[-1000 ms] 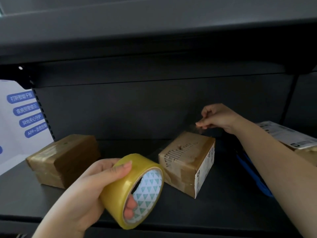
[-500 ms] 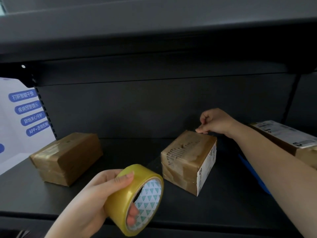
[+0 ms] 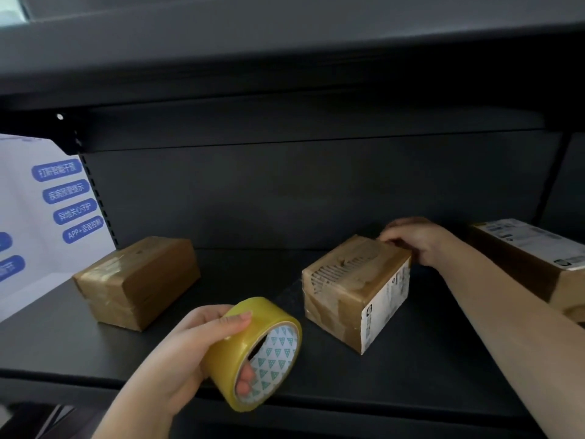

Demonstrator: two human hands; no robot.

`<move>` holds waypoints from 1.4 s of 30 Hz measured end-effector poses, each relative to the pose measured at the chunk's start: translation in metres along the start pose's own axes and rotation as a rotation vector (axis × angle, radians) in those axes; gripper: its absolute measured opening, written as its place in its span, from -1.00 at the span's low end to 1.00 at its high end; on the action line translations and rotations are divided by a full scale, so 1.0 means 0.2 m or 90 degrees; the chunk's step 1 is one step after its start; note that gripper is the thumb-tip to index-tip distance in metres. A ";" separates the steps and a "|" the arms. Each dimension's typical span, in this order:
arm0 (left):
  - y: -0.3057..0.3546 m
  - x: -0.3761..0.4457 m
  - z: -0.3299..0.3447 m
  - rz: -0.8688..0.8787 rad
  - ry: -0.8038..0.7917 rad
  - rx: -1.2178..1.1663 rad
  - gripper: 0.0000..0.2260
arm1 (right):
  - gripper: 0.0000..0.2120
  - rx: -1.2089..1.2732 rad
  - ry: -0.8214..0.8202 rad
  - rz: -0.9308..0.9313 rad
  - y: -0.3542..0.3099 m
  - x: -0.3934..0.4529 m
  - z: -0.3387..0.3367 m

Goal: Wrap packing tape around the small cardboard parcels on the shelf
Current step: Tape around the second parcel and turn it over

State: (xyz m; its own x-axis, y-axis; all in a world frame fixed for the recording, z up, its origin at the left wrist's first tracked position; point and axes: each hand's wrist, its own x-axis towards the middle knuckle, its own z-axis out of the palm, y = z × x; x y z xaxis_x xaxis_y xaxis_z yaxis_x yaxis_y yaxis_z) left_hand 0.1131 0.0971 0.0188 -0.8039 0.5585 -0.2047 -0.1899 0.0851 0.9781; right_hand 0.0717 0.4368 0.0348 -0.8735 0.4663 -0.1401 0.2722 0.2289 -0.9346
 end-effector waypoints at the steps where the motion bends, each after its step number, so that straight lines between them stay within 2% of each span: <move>1: 0.00 0.00 -0.01 0.000 0.007 -0.001 -0.60 | -0.84 -0.050 0.029 -0.024 0.03 0.01 0.01; 3: 0.00 0.00 -0.03 -0.002 0.002 -0.005 -0.50 | -0.79 -0.073 0.029 -0.029 0.10 0.02 0.01; 5: 0.01 0.00 -0.04 0.002 -0.027 -0.009 -0.42 | -0.82 -0.001 0.033 -0.044 0.11 0.02 0.00; 7: 0.01 0.00 -0.04 0.009 -0.047 -0.014 -0.42 | -0.84 0.015 0.109 -0.136 0.02 -0.01 -0.04; 9: 0.01 0.01 -0.05 0.019 -0.058 -0.018 -0.43 | -0.72 -0.128 0.129 -0.290 -0.10 -0.13 -0.05; 10: 0.00 0.02 -0.05 0.021 -0.055 -0.023 -0.42 | -0.66 -0.222 0.051 -0.368 -0.14 -0.22 -0.03; 13: -0.01 0.03 -0.06 0.028 -0.052 -0.023 -0.43 | -0.53 -0.462 -0.322 -0.496 -0.12 -0.44 0.15; 14: -0.01 0.03 -0.06 0.032 -0.053 -0.022 -0.43 | -0.52 -0.548 -0.376 -0.536 -0.07 -0.46 0.21; 15: -0.02 0.03 -0.07 0.037 -0.055 -0.022 -0.44 | -0.50 -0.614 -0.380 -0.566 -0.02 -0.46 0.24; 17: -0.03 0.03 -0.07 0.045 -0.058 -0.025 -0.47 | -0.43 -0.655 -0.321 -0.553 0.01 -0.44 0.23; 21: -0.04 0.04 -0.07 0.057 -0.058 -0.021 -0.46 | -0.25 -0.643 -0.179 -0.437 0.02 -0.35 0.12; 23: -0.04 0.04 -0.07 0.057 -0.053 -0.021 -0.46 | -0.37 -0.585 -0.142 -0.345 0.04 -0.29 0.08; 26: -0.04 0.04 -0.07 0.060 -0.045 -0.025 -0.44 | -0.49 -0.517 -0.108 -0.311 0.04 -0.27 0.07; 31: -0.05 0.04 -0.08 0.065 -0.020 -0.027 -0.50 | -0.41 -0.435 -0.064 -0.242 0.01 -0.29 0.08; 36: -0.06 0.05 -0.09 0.090 -0.026 -0.020 -0.31 | -0.42 -0.449 -0.056 -0.195 -0.02 -0.32 0.10; 38: -0.06 0.06 -0.09 0.093 -0.031 -0.019 -0.31 | -0.36 -0.560 -0.010 -0.231 -0.04 -0.36 0.09; 39: -0.06 0.07 -0.09 0.092 -0.037 -0.022 -0.32 | -0.30 -0.611 -0.011 -0.294 -0.04 -0.39 0.09; 41: -0.06 0.08 -0.10 0.086 -0.051 -0.025 -0.35 | -0.19 -0.647 -0.121 -0.418 -0.05 -0.46 0.10; 42: -0.06 0.09 -0.11 0.085 -0.058 -0.026 -0.37 | -0.14 -0.670 -0.184 -0.426 -0.04 -0.50 0.12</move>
State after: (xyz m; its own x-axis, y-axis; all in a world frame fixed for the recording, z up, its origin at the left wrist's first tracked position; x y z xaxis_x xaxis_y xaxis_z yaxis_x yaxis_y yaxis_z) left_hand 0.0897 0.0880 0.0028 -0.7693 0.6353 -0.0673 -0.1098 -0.0278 0.9936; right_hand 0.1464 0.3684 0.0487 -0.9826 -0.1735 0.0658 -0.1821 0.9701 -0.1607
